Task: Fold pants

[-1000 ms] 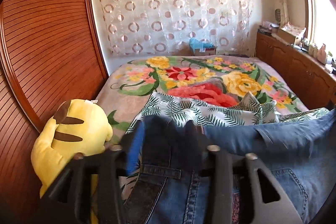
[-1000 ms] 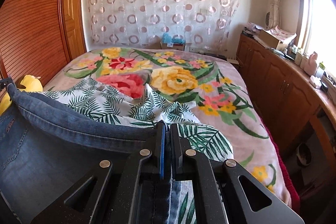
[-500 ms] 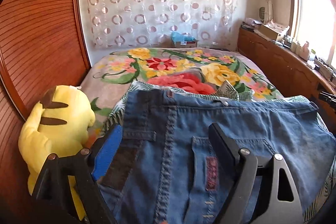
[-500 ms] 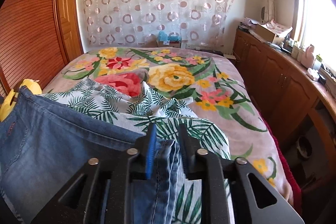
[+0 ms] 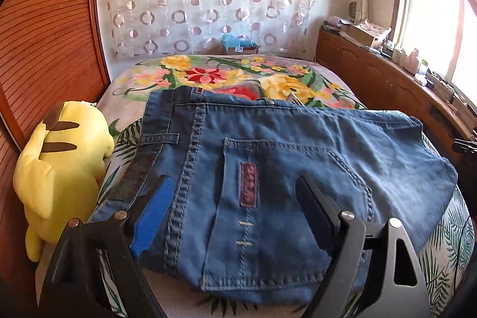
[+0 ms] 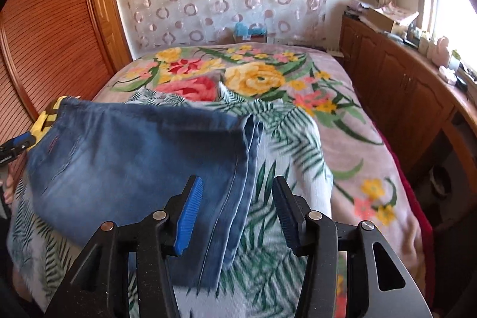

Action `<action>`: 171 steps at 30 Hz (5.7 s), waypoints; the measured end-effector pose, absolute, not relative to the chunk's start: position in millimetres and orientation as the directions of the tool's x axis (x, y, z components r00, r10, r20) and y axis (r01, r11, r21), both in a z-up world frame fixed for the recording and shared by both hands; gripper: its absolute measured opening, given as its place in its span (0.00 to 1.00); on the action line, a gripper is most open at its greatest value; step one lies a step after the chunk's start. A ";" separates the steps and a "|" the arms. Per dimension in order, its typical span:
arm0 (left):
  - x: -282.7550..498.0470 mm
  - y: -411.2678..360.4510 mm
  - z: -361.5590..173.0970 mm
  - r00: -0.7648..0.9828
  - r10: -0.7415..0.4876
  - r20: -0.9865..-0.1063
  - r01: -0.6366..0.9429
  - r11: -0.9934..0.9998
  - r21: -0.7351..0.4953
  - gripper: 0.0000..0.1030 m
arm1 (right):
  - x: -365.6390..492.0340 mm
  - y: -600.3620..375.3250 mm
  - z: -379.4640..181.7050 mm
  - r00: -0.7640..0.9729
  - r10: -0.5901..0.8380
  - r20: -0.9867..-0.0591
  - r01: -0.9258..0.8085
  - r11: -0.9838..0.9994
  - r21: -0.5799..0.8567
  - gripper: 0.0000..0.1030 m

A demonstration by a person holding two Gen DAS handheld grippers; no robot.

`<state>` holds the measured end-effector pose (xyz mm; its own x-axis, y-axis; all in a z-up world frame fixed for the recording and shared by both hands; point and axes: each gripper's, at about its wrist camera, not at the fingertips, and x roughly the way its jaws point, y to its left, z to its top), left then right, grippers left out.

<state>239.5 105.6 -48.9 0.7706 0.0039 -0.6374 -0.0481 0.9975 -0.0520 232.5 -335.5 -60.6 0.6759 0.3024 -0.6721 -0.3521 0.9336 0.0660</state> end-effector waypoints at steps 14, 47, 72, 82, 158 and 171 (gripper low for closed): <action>186.6 93.2 -31.4 0.796 0.006 -0.605 -0.034 0.999 -0.035 0.82 | 204.4 -349.5 -73.7 0.639 0.326 -0.697 -0.273 0.943 0.191 0.50; 195.0 186.8 -69.8 0.705 0.135 -0.696 -0.240 0.969 -0.056 0.63 | 228.1 -297.3 -95.0 0.620 0.329 -0.712 -0.374 0.922 0.100 0.17; 224.0 188.6 -81.7 0.636 0.136 -0.760 -0.251 0.967 -0.036 0.07 | 219.4 -297.0 -86.3 0.645 0.343 -0.683 -0.405 0.911 0.075 0.16; 219.6 210.7 -94.7 0.609 0.143 -0.781 -0.315 0.946 -0.072 0.49 | 221.6 -294.9 -91.8 0.637 0.346 -0.689 -0.405 0.910 0.082 0.16; 31.3 134.7 -80.0 0.756 0.033 -0.654 -0.149 0.981 -0.122 0.53 | 91.1 -380.1 -93.5 0.713 0.288 -0.640 -0.273 0.954 0.125 0.20; 44.5 95.1 -72.7 0.761 -0.019 -0.649 -0.052 0.995 -0.090 0.83 | 78.0 -381.2 -86.9 0.733 0.295 -0.613 -0.274 0.953 0.131 0.23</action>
<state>44.5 95.1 -72.7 0.7607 -0.0195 -0.6489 -0.0516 0.9946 -0.0904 78.0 -381.2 -86.9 0.7331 0.2947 -0.6129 -0.2736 0.9529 0.1308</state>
